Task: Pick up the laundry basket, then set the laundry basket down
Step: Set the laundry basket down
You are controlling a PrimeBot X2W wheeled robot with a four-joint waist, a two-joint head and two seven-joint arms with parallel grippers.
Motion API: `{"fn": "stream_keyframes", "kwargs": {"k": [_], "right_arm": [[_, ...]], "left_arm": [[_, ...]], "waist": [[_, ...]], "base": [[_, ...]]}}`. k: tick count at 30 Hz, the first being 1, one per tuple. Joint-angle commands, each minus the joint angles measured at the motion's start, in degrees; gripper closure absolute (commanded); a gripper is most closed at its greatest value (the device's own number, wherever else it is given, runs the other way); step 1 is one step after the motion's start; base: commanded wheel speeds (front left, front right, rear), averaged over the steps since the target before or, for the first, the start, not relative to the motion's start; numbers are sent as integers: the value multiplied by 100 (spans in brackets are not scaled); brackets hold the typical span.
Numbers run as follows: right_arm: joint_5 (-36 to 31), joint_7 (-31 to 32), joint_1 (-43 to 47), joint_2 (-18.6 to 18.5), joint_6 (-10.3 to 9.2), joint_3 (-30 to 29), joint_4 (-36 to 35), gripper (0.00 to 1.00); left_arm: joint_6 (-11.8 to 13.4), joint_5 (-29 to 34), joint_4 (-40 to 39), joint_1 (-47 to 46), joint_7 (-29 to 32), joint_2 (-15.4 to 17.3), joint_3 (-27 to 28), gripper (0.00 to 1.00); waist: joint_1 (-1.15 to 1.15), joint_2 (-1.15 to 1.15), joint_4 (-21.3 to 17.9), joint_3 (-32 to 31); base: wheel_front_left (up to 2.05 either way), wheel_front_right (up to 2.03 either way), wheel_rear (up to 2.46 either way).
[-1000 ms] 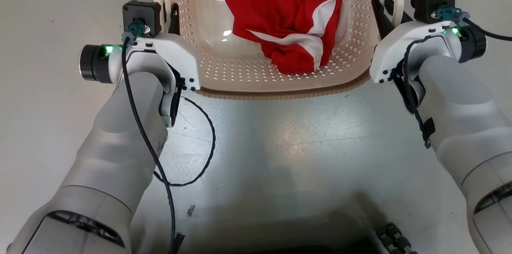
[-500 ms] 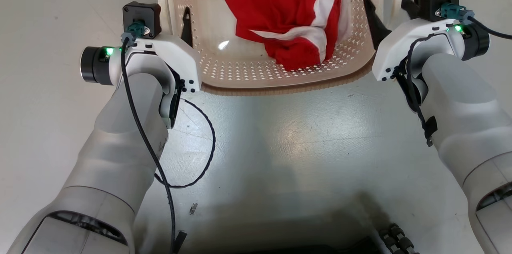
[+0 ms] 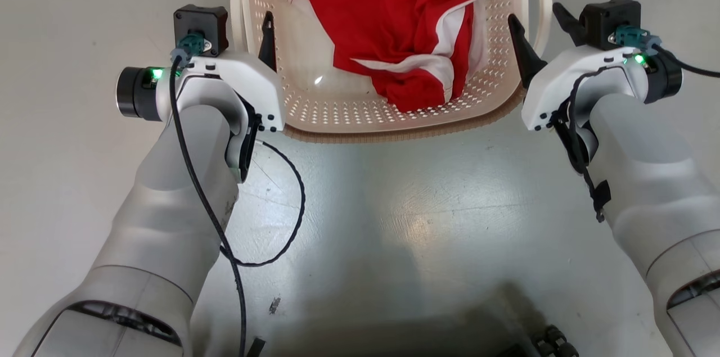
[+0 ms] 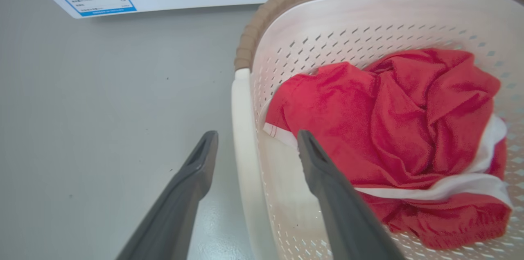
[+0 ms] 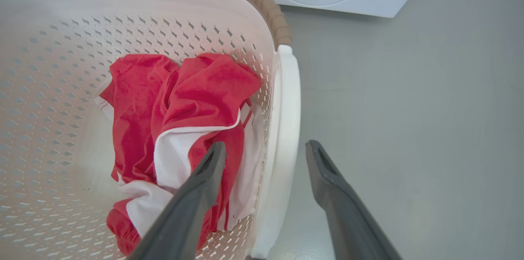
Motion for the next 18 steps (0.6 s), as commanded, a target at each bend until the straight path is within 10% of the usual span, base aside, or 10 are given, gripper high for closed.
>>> {"fn": "stream_keyframes", "kwargs": {"k": [1, 18], "right_arm": [[-57, -78, 349, 79, 36, 11, -85, 0], [-955, -78, 1389, -86, 36, -906, -1287, 0]], "left_arm": [[-40, 59, -89, 207, -29, 161, 131, 0], [-112, 396, -930, 1306, -29, 69, 833, 0]], "waist": [[0, 0, -7, -71], [0, 0, 92, -1553]], "base": [[0, 0, 0], [0, 0, 0]]}}
